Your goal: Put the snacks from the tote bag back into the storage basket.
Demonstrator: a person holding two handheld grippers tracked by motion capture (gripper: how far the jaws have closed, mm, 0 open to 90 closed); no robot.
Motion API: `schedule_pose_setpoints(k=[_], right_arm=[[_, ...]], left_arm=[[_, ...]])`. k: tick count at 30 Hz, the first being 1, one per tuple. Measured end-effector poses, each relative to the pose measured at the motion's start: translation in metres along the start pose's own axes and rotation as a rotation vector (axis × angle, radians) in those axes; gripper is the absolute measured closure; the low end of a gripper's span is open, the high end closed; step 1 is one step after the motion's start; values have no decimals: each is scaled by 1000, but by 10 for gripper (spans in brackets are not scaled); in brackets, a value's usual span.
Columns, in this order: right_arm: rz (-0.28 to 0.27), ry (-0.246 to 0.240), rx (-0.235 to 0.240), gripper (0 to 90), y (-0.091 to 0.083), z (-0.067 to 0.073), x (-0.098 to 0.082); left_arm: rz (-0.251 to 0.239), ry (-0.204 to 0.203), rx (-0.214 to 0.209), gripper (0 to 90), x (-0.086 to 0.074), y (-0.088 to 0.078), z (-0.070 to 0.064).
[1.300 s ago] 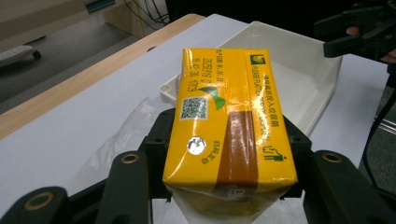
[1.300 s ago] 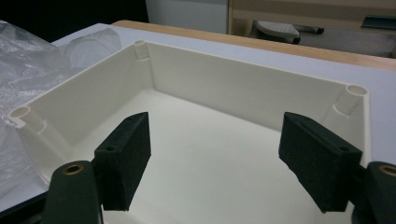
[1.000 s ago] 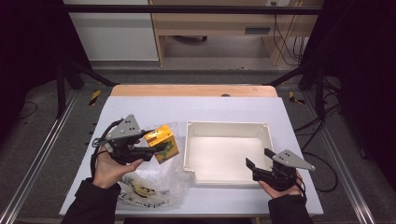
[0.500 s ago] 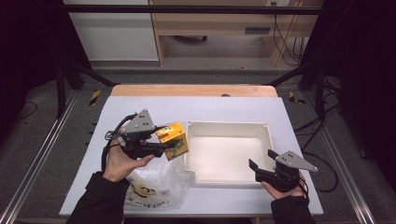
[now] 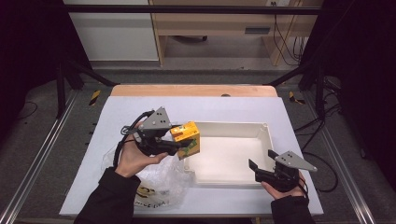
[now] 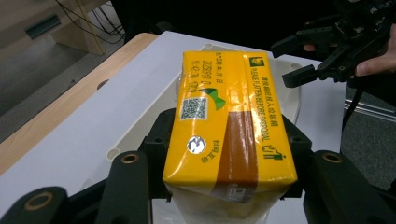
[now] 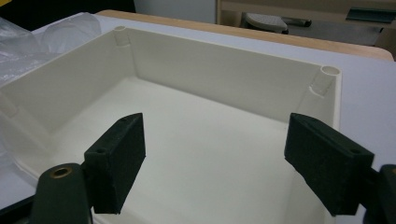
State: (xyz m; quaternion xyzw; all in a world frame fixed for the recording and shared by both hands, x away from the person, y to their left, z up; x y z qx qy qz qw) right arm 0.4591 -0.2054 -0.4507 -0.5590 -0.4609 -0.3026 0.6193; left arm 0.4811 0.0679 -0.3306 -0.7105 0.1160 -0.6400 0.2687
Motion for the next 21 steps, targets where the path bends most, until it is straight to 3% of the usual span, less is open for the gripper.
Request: schedule_pose_setpoints(k=[21], right_arm=[[-3, 6, -26, 200, 1, -8, -1]], left_arm=[[16, 31, -85, 506, 1, 42, 2]])
Point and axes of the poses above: each handheld gripper's, and its own axes: y roughly forward along the jaws, x roughly out of its top, z roughly to its left, the point moved 8 cm from there along y, roughly forward along the jaws, and after that the axes turned 13 degrees about -x, right-handed, at the moved point
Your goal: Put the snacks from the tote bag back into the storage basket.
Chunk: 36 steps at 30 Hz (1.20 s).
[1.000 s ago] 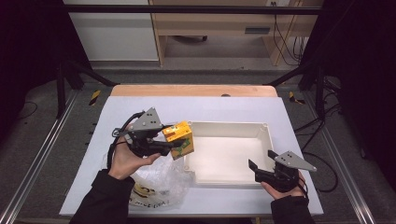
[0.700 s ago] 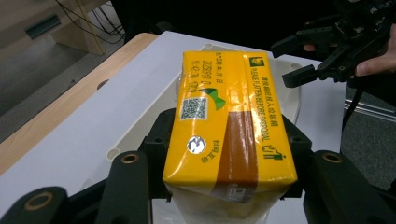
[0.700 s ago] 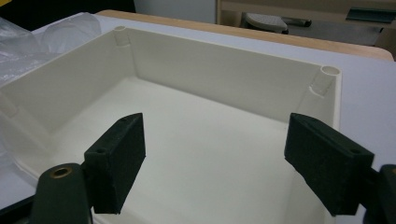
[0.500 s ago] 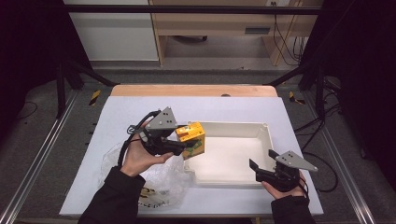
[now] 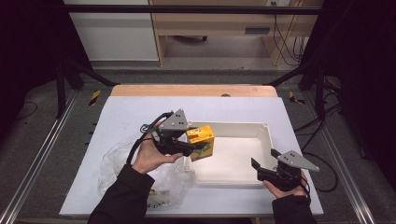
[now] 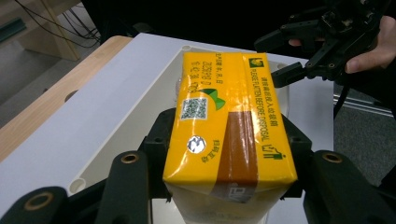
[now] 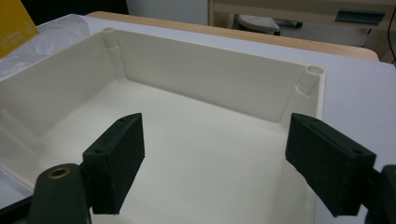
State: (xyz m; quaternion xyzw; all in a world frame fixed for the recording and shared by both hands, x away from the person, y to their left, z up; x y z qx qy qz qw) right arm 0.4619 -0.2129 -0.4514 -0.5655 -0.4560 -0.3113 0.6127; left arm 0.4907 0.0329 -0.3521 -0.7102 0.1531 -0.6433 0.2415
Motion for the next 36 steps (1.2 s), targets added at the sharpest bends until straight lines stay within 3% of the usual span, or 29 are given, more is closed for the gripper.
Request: schedule_pose_setpoints(k=[17, 36], right_arm=[[1, -4, 2, 199, 1, 0, -1], [1, -7, 2, 196, 1, 0, -2]], left_arm=[[32, 19, -73, 506, -17, 34, 6], [54, 48, -159, 506, -39, 54, 4]])
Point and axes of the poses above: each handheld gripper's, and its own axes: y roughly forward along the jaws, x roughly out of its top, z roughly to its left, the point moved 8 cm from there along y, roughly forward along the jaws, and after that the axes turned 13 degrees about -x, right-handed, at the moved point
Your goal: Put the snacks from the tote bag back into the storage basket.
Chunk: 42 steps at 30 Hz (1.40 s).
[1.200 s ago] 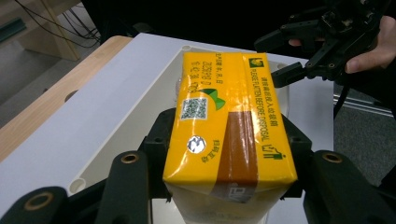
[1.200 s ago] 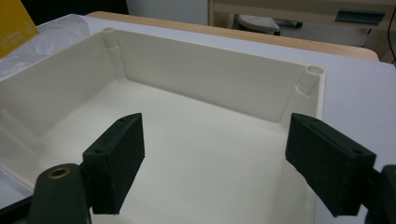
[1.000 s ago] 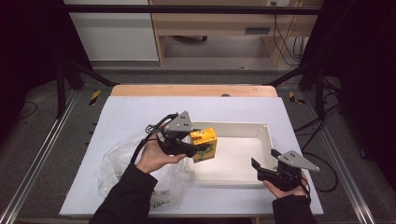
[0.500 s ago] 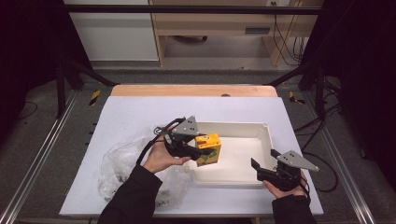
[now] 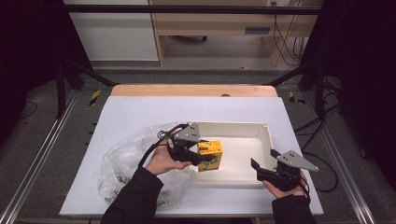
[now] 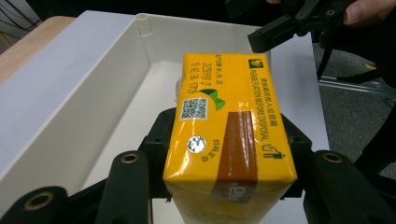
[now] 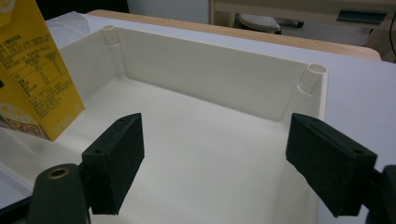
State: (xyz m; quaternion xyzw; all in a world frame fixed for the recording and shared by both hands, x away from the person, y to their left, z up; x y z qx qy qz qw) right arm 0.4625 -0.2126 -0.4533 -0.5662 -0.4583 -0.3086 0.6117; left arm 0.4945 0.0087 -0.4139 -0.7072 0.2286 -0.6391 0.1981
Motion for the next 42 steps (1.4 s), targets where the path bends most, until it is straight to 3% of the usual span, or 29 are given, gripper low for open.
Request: schedule_pose_setpoints(k=[15, 27, 42], right_arm=[[2, 1, 1, 196, 1, 0, -1], [3, -1, 1, 196, 1, 0, -1], [3, 0, 0, 195, 1, 0, -1]], left_arm=[[35, -9, -45, 505, -23, 17, 2], [51, -16, -50, 505, -35, 25, 5], [69, 10, -53, 503, -39, 34, 4]])
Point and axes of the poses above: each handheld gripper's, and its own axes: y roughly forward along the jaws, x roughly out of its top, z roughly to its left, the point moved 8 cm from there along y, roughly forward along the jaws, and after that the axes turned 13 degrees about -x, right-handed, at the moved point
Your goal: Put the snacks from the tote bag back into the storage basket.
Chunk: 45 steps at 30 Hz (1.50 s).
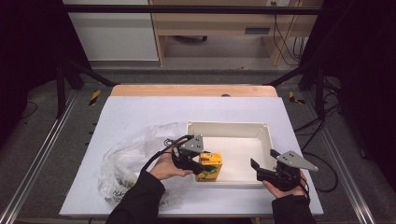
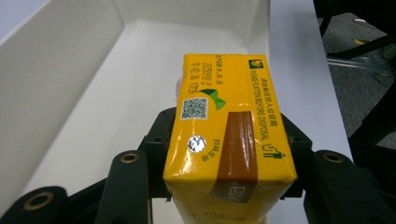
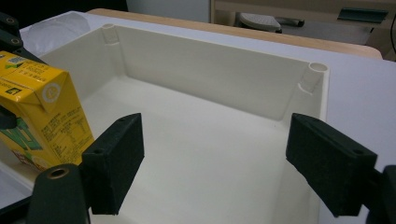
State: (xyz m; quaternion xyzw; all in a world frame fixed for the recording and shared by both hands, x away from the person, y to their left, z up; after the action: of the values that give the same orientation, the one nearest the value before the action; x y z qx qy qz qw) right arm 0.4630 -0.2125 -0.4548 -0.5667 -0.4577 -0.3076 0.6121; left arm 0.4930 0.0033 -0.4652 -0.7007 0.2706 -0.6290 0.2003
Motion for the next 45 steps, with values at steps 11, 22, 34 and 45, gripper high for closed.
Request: schedule_pose_setpoints(k=[11, 22, 34, 45], right_arm=[[2, -1, 1, 194, 0, 1, 0], [0, -1, -2, 194, 0, 0, 0], [-6, 6, -7, 193, -1, -2, 1], [-8, 10, -18, 188, -3, -5, 1]], left_arm=[[3, -19, 14, 484, -8, -2, 0], [16, -42, 63, 410, -8, -3, 1], [-81, -100, 160, 309, 4, -37, -9], [-178, -203, 310, 253, -10, -88, -19]])
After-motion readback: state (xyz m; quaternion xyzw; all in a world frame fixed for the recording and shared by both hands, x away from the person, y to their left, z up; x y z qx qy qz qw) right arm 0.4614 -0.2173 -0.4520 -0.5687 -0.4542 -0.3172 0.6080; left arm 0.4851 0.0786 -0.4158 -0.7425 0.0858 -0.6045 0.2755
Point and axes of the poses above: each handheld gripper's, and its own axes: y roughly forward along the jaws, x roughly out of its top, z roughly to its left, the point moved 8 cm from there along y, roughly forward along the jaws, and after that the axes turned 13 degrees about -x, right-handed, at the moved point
